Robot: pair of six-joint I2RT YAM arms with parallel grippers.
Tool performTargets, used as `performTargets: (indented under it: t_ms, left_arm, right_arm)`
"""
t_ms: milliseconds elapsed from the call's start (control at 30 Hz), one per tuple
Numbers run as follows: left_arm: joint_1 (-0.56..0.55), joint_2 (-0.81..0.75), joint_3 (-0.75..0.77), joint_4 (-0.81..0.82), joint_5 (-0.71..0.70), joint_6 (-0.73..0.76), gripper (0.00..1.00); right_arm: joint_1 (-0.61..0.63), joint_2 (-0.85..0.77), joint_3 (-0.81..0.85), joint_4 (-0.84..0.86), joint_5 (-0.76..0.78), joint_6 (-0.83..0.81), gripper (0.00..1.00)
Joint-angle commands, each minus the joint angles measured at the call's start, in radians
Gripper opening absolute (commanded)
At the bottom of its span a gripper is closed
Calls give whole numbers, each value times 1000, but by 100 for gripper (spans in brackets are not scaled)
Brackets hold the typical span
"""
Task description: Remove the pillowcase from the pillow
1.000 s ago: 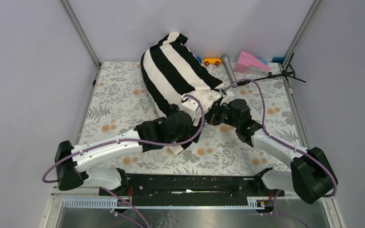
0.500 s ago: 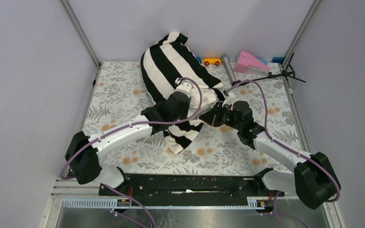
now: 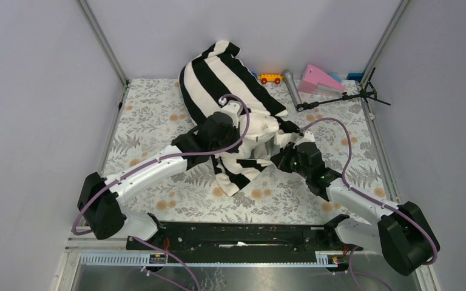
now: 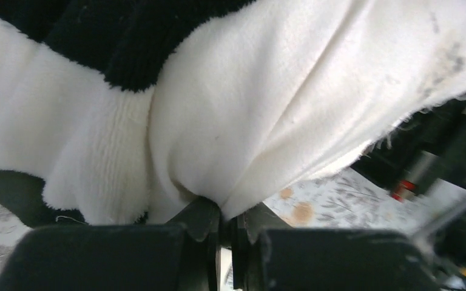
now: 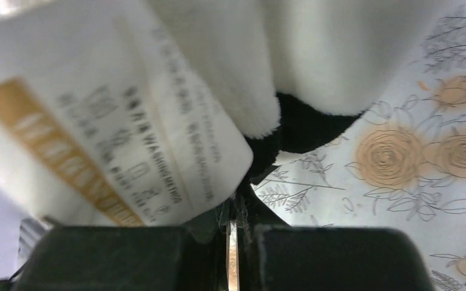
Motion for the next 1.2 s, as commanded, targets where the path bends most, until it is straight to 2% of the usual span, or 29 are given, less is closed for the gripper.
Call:
performTargets:
  t_ms: [0, 100, 200, 267, 333, 367, 400, 533, 700, 800, 1033, 1167]
  left_arm:
    - [95, -144, 105, 82, 272, -110, 0]
    - [151, -201, 100, 133, 420, -189, 0]
    - [216, -219, 74, 192, 555, -248, 0]
    - [236, -197, 72, 176, 587, -260, 0]
    - [237, -168, 64, 176, 604, -268, 0]
    - [237, -158, 54, 194, 617, -282, 0]
    - [237, -150, 41, 218, 630, -297, 0]
    - [237, -125, 0, 321, 666, -339, 0]
    - [235, -102, -51, 505, 705, -408, 0]
    - [227, -80, -49, 534, 703, -423, 0]
    - [201, -18, -4, 571, 712, -439, 0]
    - [199, -10, 4, 564, 688, -440, 0]
  right_arm:
    - [-16, 36, -21, -146, 241, 8, 0]
    - [-23, 72, -24, -144, 224, 16, 0]
    - [-27, 94, -7, -113, 142, -17, 3]
    - [-26, 83, 13, -86, 14, -87, 24]
    - [-27, 46, 15, -57, -91, -107, 62]
    - [-27, 17, 8, -38, -122, -100, 72]
    - [-26, -11, -3, -17, -143, -82, 76]
    - [-11, -110, -13, -4, -140, 48, 79]
    - [47, -147, -13, -9, -32, 223, 87]
    - [97, -133, 13, -16, 25, 258, 93]
    - [181, 7, 113, -5, 51, 279, 95]
    - [197, 14, 125, 41, 50, 283, 95]
